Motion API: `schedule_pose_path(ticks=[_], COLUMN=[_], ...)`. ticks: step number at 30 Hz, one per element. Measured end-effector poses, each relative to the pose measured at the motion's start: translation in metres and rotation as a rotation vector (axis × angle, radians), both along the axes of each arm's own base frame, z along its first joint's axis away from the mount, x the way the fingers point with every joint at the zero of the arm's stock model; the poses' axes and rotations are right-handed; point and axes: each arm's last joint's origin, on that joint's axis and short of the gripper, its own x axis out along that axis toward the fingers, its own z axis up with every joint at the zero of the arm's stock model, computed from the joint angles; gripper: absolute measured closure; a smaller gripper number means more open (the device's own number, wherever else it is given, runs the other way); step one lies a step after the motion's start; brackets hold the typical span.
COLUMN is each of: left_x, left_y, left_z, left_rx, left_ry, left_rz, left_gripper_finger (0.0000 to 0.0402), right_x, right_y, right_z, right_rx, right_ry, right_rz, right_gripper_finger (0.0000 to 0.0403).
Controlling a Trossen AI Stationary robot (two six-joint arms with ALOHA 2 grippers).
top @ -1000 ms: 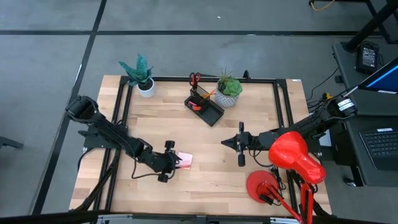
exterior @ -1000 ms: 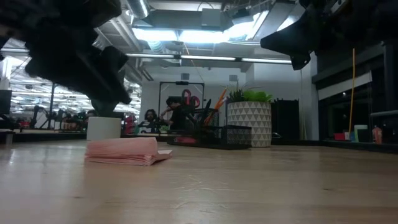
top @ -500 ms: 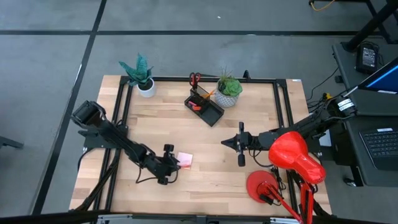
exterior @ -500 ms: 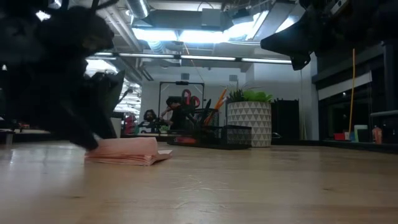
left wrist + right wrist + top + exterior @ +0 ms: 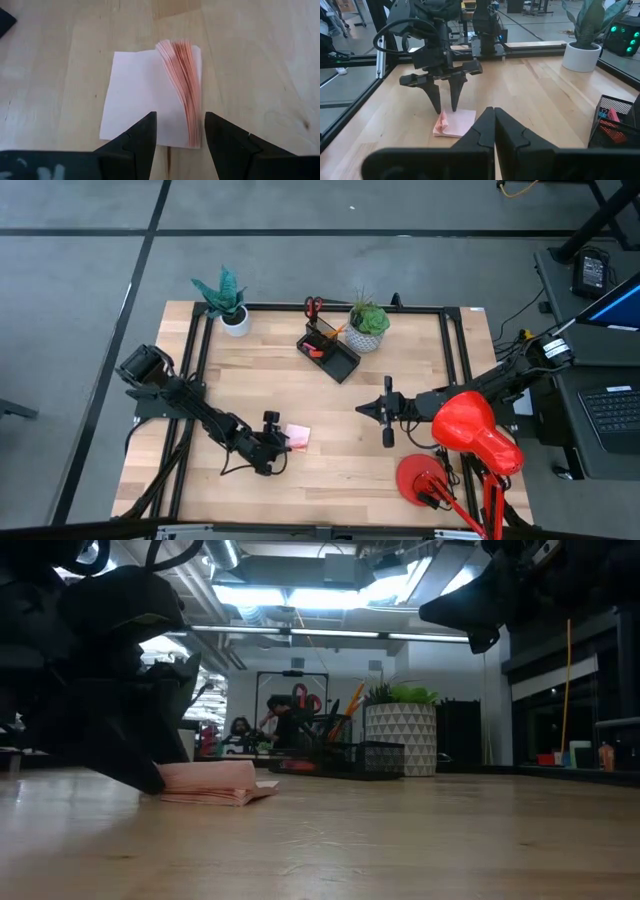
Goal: Pick and place office supplies into organizer
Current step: Put the pink sticky notes into the black desk organizer
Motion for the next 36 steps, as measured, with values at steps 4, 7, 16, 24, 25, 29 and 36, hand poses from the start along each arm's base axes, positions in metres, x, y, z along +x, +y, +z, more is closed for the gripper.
schedule_pose_path(ticks=[4, 7, 16, 24, 25, 29, 36], left_x=[0.0, 0.001, 0.004, 0.005, 0.005, 0.005, 0.005], left_y=[0.0, 0.001, 0.011, 0.013, 0.013, 0.013, 0.013], left_z=[0.0, 0.0, -0.002, -0.002, -0.002, -0.002, -0.002], left_rx=[0.0, -0.006, -0.062, -0.061, -0.061, -0.06, -0.062], left_ry=[0.0, 0.001, 0.037, 0.039, 0.039, 0.039, 0.039], left_rz=[0.0, 0.009, 0.059, 0.068, 0.068, 0.069, 0.067], left_gripper_finger=[0.0242, 0.0242, 0.0245, 0.0278, 0.0283, 0.0308, 0.037], right_x=[0.0, 0.0, 0.0, 0.0, 0.0, 0.0, 0.0], right_y=[0.0, 0.0, 0.0, 0.0, 0.0, 0.0, 0.0], right_z=[0.0, 0.0, 0.0, 0.0, 0.0, 0.0, 0.0], right_rx=[-0.001, -0.001, -0.001, -0.001, -0.001, -0.001, -0.001], right_ry=[0.001, 0.002, 0.002, 0.002, 0.002, 0.002, 0.002], right_rz=[0.0, 0.0, 0.0, 0.0, 0.0, 0.0, 0.0], right_gripper_finger=[0.0395, 0.0395, 0.0395, 0.0395, 0.0395, 0.0395, 0.0395])
